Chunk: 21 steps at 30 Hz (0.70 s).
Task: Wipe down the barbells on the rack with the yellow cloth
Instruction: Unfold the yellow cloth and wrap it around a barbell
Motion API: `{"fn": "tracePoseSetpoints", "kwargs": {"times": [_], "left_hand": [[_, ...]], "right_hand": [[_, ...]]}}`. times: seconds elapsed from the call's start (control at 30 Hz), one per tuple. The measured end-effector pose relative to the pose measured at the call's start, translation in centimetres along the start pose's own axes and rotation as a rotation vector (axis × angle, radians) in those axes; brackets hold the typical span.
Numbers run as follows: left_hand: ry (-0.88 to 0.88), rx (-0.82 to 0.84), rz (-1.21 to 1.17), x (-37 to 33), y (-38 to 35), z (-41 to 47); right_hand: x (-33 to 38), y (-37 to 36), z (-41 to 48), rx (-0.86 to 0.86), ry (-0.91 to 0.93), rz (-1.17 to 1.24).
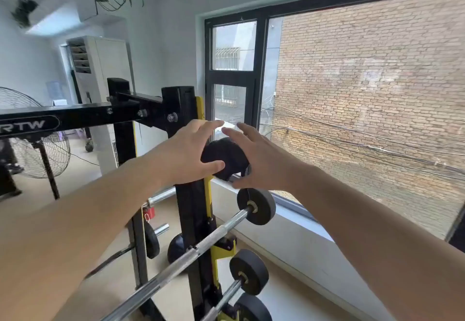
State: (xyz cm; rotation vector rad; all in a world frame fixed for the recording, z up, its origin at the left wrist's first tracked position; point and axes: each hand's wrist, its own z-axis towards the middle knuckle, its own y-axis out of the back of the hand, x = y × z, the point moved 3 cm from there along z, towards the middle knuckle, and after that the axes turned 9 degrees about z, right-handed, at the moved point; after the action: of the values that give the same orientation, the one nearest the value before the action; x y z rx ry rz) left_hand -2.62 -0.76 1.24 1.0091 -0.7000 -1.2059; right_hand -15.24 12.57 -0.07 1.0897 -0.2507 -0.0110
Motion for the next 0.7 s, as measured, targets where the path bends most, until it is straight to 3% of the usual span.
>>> {"fn": "tracePoseSetpoints", "kwargs": {"times": [0.2,0.33,0.47,0.57,0.7], "left_hand": [[-0.055,0.038,-0.037,0.1,-2.6,0.2],[-0.064,0.034,-0.162,0.7,-4.1,0.7],[-0.031,-0.16,-0.347,-0.4,-4.3,0.9],[0.013,-0.306,-0.447,-0.7,-2.8,1.0],[-0.034,-0.378,-0.592,-0.9,-0.1,0.2]], "right_hand": [[-0.9,-0.5,0.0,-0.135,0.05,0.044],[-1.1,0.5,0.8,-0.319,-0.086,0.183],[-0.1,2.3,1.6,-0.45,-0.149,0.369],[1.3,3.9,1.5,-0.525,-0.086,0.473],[3.2,6.0,0.3,-0.642,-0.011,0.636]]}}
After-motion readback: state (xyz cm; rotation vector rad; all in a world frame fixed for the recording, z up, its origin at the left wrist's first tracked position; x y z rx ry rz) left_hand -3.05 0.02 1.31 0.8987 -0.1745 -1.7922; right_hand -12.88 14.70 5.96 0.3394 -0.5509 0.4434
